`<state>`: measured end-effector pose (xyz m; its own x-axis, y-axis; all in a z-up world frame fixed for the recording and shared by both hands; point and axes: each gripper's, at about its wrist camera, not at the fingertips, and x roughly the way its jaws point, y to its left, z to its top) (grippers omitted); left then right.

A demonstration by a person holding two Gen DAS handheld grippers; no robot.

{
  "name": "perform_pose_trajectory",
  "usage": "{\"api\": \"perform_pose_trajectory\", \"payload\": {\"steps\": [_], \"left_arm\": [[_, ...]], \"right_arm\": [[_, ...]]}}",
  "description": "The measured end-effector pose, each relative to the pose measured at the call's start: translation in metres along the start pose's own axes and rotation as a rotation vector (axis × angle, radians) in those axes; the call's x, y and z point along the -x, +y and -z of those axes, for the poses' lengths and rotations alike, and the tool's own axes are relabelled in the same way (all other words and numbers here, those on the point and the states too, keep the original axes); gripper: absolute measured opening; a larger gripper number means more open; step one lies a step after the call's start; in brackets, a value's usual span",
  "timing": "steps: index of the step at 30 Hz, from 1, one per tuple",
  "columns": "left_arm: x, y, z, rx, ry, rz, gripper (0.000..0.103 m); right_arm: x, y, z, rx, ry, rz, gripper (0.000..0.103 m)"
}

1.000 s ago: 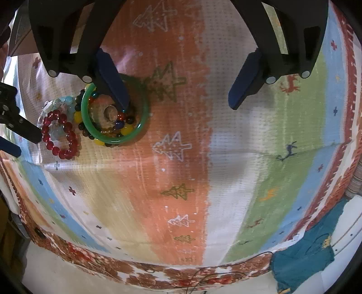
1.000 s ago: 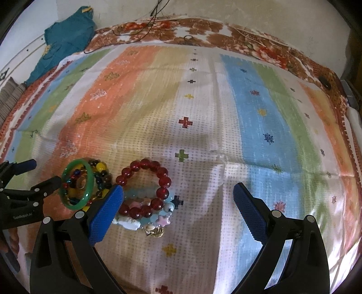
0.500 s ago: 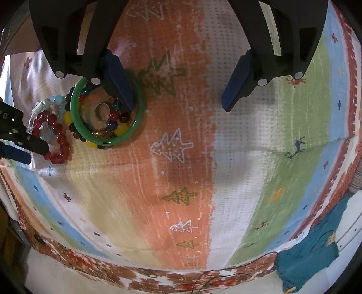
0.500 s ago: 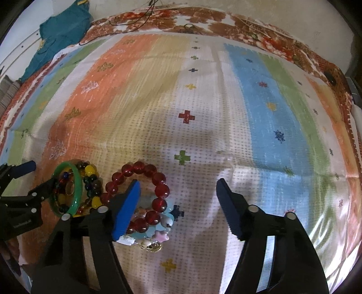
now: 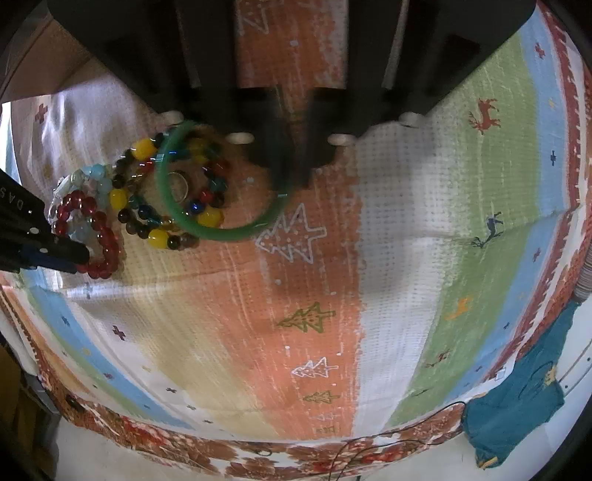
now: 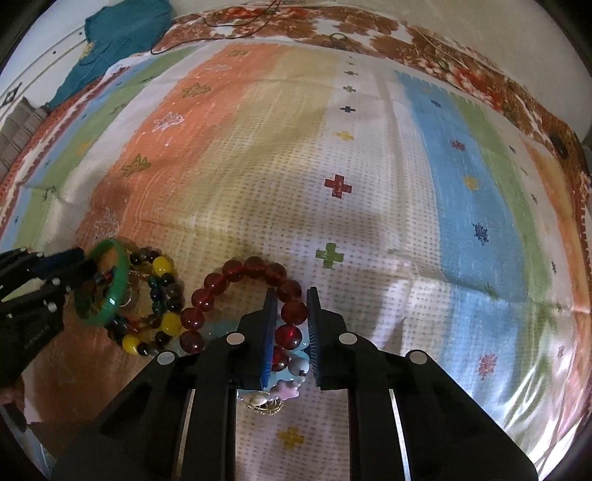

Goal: Organize jewelry
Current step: 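Grasp the red bead bracelet with the right tool while the left grasps the green jade bangle, then lift both held bracelets and carry them over the silver tin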

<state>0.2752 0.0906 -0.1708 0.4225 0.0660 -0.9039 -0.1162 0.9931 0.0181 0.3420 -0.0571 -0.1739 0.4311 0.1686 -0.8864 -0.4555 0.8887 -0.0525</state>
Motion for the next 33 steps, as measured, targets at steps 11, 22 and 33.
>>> {"api": "perform_pose_trajectory", "payload": {"steps": [11,22,33], "left_arm": [[0.032,-0.003,-0.005,0.021,-0.056,0.009,0.007],[0.058,-0.015,-0.002,0.028,-0.081,0.008,0.007],[0.083,-0.017,0.003,0.032,-0.098,0.002,0.007]], "right_arm": [[0.04,0.004,-0.003,0.066,-0.087,0.029,0.014],[0.065,0.001,0.004,0.044,-0.133,0.031,0.014],[0.095,-0.009,0.013,-0.011,-0.181,0.011,0.014]]}}
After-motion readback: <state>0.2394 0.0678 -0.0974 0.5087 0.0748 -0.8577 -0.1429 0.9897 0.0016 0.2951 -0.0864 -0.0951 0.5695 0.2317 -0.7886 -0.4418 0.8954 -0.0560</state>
